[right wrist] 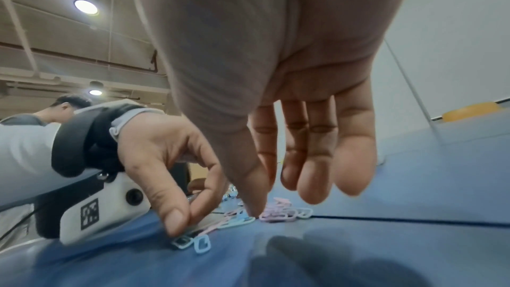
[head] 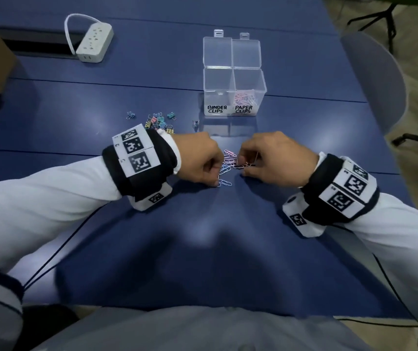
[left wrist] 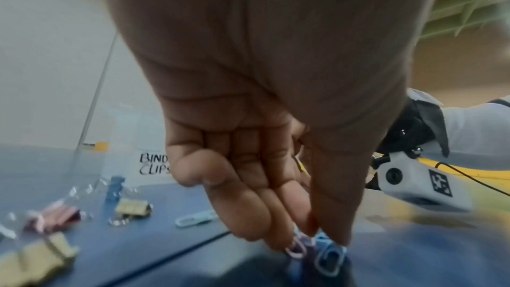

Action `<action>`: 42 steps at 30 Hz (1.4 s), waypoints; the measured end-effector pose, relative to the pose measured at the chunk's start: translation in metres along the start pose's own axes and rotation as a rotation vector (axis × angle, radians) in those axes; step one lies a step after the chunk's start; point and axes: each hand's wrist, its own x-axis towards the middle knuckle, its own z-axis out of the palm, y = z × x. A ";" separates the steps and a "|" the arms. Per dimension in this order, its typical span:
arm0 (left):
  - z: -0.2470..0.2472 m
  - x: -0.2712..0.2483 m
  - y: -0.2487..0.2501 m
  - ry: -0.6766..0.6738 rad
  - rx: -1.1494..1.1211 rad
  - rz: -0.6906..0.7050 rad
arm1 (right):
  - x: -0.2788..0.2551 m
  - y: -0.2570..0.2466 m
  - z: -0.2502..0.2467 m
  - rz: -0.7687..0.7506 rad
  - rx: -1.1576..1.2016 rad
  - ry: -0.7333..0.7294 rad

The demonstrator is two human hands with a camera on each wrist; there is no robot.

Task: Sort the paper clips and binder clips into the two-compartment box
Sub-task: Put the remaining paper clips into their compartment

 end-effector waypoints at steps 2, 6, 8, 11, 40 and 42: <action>-0.002 -0.006 -0.003 0.068 0.006 -0.025 | -0.007 0.007 -0.004 0.007 0.026 -0.002; 0.005 -0.015 -0.003 0.096 0.168 -0.144 | -0.008 0.010 -0.005 0.034 0.019 -0.031; 0.010 -0.013 -0.004 0.089 0.190 -0.187 | -0.001 0.004 -0.002 0.033 -0.036 -0.066; 0.009 -0.005 -0.007 0.063 0.163 -0.205 | 0.011 -0.004 0.004 0.012 -0.081 -0.113; -0.007 0.012 -0.007 0.067 0.201 -0.096 | 0.026 -0.001 0.003 -0.109 -0.006 -0.040; -0.007 0.015 -0.006 0.082 0.238 -0.078 | 0.025 0.001 0.003 -0.089 -0.001 -0.031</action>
